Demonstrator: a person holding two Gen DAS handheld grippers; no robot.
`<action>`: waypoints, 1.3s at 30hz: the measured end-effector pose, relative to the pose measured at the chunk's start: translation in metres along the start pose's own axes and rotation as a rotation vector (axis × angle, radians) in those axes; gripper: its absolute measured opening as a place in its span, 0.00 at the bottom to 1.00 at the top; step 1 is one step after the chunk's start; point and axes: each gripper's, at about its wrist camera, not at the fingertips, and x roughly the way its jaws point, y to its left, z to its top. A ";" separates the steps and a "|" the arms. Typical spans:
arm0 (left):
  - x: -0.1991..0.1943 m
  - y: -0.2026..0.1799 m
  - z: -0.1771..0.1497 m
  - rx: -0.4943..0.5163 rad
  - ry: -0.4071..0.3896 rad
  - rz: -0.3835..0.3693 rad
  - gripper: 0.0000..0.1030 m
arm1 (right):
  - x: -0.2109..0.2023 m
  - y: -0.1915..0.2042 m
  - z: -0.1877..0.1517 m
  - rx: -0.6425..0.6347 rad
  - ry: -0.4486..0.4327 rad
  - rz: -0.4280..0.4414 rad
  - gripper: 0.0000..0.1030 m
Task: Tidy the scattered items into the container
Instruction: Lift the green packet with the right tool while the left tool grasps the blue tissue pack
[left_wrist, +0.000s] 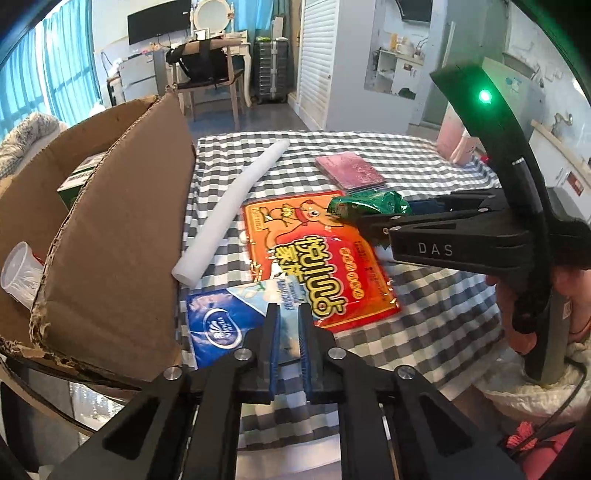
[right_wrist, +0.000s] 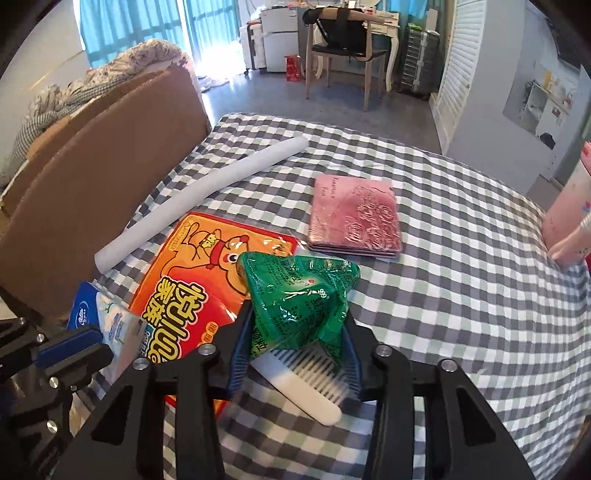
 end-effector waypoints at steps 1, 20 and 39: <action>0.000 -0.001 0.000 0.006 0.001 0.008 0.09 | -0.003 -0.002 -0.001 0.004 -0.006 0.004 0.39; 0.013 -0.004 -0.004 0.024 0.047 0.123 0.85 | -0.021 -0.006 -0.004 -0.005 -0.058 0.030 0.38; 0.018 -0.001 -0.004 -0.009 0.064 0.107 0.74 | -0.015 -0.002 -0.003 -0.013 -0.056 0.035 0.38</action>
